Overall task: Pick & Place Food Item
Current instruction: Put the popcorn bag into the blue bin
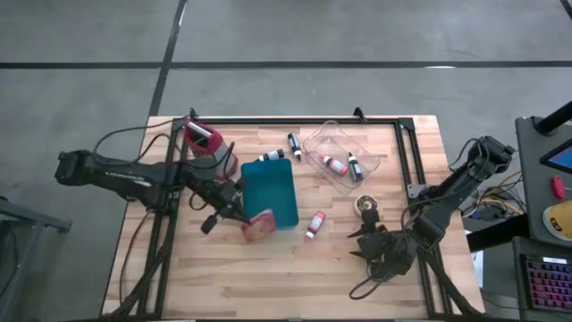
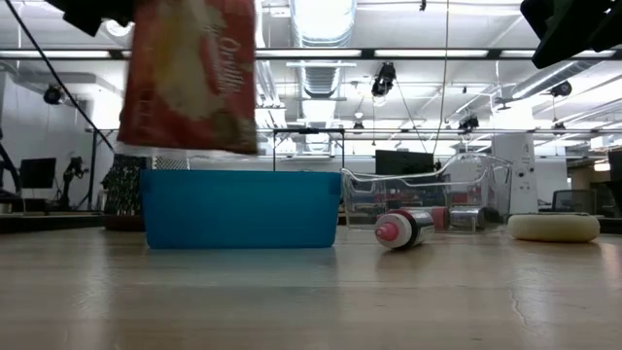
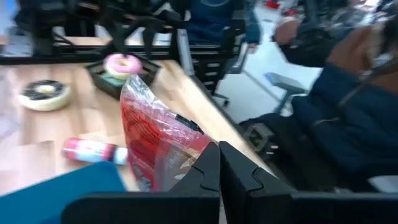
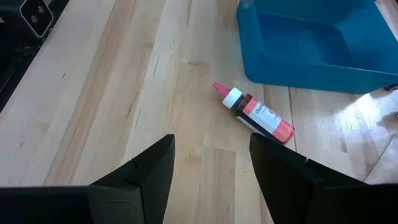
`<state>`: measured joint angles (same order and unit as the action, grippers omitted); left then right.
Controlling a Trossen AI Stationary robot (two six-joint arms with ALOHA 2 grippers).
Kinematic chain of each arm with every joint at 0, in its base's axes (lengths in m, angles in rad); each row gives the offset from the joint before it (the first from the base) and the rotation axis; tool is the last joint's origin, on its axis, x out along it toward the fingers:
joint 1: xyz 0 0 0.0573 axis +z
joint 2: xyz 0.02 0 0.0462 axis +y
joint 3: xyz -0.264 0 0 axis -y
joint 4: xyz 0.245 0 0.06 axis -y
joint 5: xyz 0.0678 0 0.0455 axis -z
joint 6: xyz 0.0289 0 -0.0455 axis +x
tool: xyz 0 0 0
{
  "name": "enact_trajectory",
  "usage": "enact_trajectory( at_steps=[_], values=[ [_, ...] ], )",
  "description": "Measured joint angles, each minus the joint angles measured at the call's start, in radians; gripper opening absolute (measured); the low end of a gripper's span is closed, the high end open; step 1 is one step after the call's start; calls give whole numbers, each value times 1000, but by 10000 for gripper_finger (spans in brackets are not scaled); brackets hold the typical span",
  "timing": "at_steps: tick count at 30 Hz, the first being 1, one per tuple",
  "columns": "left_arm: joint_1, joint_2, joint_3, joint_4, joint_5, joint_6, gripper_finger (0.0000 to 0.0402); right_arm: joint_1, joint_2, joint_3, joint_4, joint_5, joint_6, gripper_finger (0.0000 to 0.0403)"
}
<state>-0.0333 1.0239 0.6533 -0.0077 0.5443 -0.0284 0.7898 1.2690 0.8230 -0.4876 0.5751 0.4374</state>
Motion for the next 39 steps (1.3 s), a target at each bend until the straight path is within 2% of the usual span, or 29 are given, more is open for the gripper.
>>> enact_trajectory(
  at_steps=[9, 20, 27, 32, 39],
  values=[
    [100, 122, 112, -83, -2, 130, 0, 0, 0, 0, 0, -1, 6, 205],
    [225, 141, 286, -288, 23, 273, 0, 0, 0, -5, -2, -4, 6, 205],
    [339, 169, 294, -338, 16, 313, 0, 0, 0, -6, -1, -8, 6, 205],
    [378, 251, 291, -343, 12, 344, 0, 0, 0, -8, -1, -8, 5, 205],
    [395, 348, 319, -419, -125, 413, 0, 0, 0, -9, -1, -8, 6, 205]
  ],
)
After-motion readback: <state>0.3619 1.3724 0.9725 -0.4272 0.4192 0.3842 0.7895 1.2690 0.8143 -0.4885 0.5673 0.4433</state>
